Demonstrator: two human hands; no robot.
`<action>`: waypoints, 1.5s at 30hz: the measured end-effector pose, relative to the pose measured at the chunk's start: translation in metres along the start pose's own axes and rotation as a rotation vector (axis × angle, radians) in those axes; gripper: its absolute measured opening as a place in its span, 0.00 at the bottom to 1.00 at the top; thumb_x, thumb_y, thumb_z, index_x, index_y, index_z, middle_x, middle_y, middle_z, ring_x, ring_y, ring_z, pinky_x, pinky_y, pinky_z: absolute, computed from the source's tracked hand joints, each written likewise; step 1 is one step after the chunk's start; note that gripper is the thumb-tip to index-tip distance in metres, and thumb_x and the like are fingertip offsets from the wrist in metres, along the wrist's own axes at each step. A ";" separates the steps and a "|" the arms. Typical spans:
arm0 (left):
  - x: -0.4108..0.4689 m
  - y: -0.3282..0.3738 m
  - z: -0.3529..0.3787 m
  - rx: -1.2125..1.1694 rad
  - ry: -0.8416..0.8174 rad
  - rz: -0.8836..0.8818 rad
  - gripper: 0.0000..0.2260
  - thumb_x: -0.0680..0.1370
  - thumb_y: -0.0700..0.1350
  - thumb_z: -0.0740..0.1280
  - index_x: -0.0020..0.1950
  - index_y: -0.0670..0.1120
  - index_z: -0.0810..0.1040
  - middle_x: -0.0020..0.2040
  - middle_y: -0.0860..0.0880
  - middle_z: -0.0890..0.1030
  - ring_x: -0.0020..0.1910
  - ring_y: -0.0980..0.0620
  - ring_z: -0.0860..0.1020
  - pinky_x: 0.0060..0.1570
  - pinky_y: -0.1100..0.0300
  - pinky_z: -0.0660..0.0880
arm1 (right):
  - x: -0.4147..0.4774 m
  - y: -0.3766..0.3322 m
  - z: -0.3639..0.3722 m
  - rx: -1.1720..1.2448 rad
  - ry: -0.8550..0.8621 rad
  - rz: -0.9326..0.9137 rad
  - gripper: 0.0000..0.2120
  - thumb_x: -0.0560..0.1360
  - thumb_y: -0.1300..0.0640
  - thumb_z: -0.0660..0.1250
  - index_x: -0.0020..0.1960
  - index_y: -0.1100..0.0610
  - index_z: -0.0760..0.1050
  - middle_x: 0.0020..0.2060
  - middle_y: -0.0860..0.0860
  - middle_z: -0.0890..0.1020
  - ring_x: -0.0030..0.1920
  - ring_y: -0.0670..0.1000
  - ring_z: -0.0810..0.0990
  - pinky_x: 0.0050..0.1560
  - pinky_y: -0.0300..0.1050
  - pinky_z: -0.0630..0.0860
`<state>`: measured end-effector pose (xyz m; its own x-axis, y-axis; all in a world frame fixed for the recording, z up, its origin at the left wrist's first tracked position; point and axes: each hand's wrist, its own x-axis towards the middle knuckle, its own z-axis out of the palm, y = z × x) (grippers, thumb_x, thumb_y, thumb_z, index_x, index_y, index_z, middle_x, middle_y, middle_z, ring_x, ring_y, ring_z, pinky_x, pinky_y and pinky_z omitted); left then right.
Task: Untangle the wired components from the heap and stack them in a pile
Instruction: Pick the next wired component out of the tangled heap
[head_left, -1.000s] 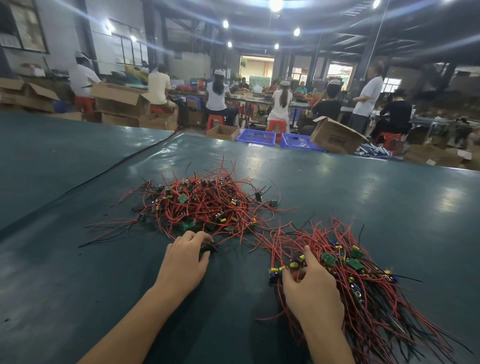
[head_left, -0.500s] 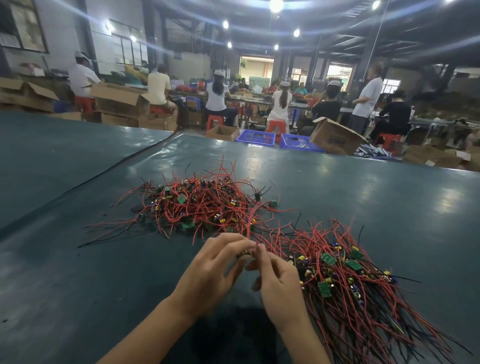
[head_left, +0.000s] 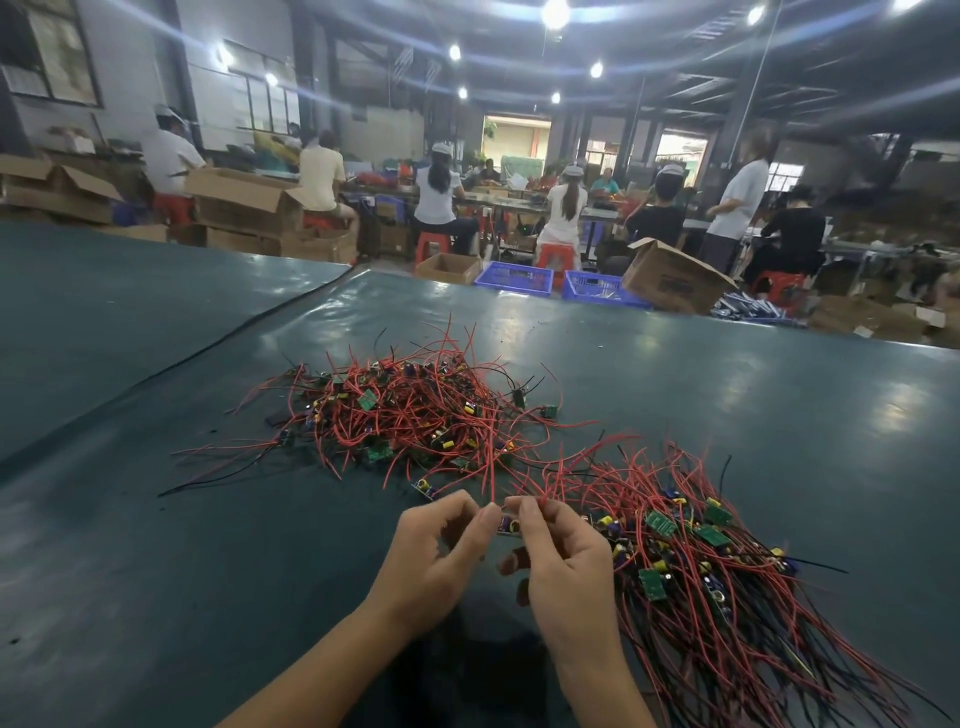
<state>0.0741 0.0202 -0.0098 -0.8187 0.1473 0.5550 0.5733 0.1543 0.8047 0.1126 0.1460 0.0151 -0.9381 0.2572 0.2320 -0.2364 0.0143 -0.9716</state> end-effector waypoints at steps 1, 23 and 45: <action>0.000 -0.001 0.000 -0.062 -0.035 -0.059 0.16 0.76 0.59 0.63 0.33 0.51 0.73 0.29 0.50 0.72 0.29 0.56 0.71 0.32 0.61 0.69 | -0.001 0.000 0.000 -0.020 -0.028 -0.014 0.11 0.79 0.59 0.65 0.41 0.53 0.83 0.33 0.54 0.83 0.29 0.48 0.78 0.29 0.38 0.74; 0.002 -0.003 0.005 -0.282 0.066 -0.304 0.21 0.78 0.57 0.61 0.34 0.45 0.81 0.31 0.45 0.81 0.27 0.51 0.75 0.30 0.62 0.71 | 0.007 0.003 -0.004 0.199 0.094 0.087 0.10 0.78 0.54 0.66 0.43 0.48 0.86 0.29 0.52 0.77 0.24 0.45 0.66 0.23 0.38 0.64; -0.003 0.012 0.012 -0.170 -0.089 -0.120 0.19 0.77 0.58 0.61 0.33 0.48 0.78 0.26 0.48 0.78 0.27 0.54 0.78 0.31 0.65 0.72 | 0.020 -0.008 -0.028 0.407 0.278 0.340 0.10 0.79 0.55 0.65 0.48 0.57 0.84 0.25 0.47 0.61 0.21 0.42 0.57 0.18 0.34 0.57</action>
<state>0.0838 0.0328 -0.0043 -0.8700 0.2249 0.4387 0.4523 0.0101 0.8918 0.1031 0.1782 0.0261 -0.8895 0.4269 -0.1630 -0.0642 -0.4699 -0.8804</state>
